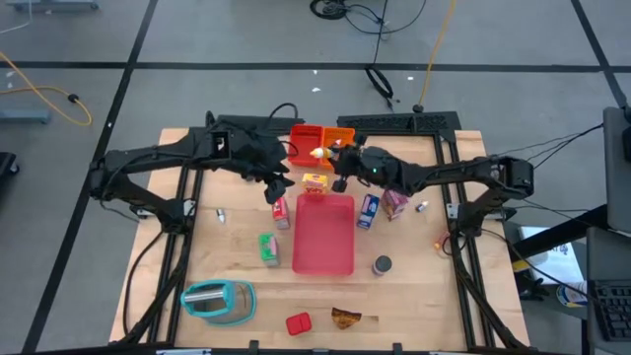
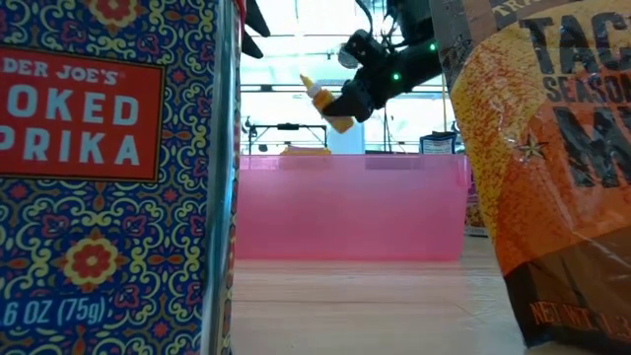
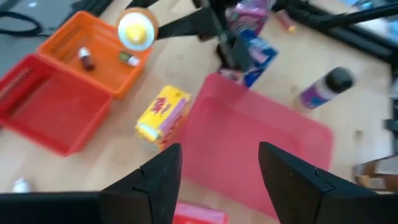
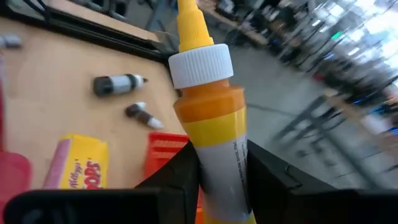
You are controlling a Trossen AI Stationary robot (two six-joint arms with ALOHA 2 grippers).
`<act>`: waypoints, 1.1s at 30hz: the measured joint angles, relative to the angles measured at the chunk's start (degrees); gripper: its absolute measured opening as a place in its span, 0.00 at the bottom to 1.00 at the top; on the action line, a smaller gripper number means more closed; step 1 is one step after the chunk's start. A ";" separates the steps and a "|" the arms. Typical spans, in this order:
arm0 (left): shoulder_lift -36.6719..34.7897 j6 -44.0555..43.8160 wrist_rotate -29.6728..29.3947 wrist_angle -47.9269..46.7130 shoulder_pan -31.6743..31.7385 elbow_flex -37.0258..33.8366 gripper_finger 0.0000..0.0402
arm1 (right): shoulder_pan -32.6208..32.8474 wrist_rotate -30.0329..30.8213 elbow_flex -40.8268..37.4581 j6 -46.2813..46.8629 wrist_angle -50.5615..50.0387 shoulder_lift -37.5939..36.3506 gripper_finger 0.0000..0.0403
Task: Pick & Place Kitchen Items
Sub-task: Put the yellow food coloring bottle into the orange basket
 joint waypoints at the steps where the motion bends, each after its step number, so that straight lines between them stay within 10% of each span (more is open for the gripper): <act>1: 0.00 0.17 -1.06 -0.88 -0.23 -0.02 0.52 | -0.96 -1.92 0.00 1.89 -0.78 0.00 0.24; 9: -0.11 -0.10 -5.30 0.16 -1.99 -5.89 0.48 | -7.96 -19.19 0.00 15.11 -3.06 0.02 0.24; 33: -0.11 -3.01 -5.52 14.02 -7.68 -17.79 0.46 | -17.06 -24.28 0.02 29.62 16.72 17.85 0.24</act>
